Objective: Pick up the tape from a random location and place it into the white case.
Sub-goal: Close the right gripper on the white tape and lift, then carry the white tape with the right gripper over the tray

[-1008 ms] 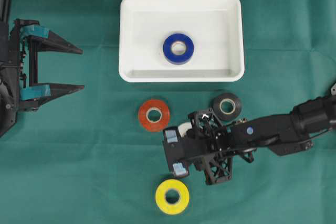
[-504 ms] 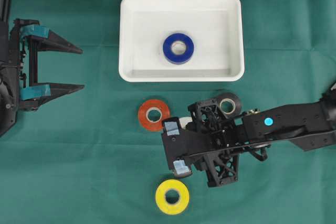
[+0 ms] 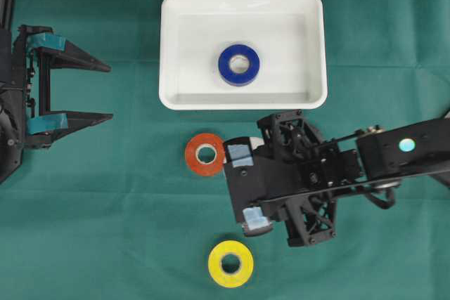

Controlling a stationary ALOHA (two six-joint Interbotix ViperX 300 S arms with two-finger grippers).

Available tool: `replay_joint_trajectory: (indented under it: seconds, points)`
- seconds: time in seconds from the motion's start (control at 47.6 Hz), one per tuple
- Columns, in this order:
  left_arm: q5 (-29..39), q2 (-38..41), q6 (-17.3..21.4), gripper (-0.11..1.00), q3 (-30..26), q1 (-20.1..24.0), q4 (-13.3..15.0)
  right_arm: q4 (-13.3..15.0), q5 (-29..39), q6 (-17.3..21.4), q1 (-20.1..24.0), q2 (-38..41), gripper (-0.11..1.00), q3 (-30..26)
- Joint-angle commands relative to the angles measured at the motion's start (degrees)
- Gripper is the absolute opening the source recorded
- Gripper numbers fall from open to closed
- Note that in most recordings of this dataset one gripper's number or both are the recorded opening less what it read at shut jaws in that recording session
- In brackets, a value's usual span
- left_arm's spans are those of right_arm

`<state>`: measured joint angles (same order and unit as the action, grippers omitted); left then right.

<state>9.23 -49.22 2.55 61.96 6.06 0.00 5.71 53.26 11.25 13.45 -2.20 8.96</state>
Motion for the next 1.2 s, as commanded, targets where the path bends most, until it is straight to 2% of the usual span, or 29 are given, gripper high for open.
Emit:
replay_joint_trajectory:
  seconds: [0.0,1.176]
  points:
    - [-0.62,0.18,-0.09,0.94,-0.97,-0.09,0.09,0.18,1.14,0.09,0.00,-2.72,0.33,-2.37]
    - [-0.35,0.18,-0.09,0.94,-0.88,-0.09,0.09,0.26,1.85,0.09,0.00,-4.13,0.33,-2.55]
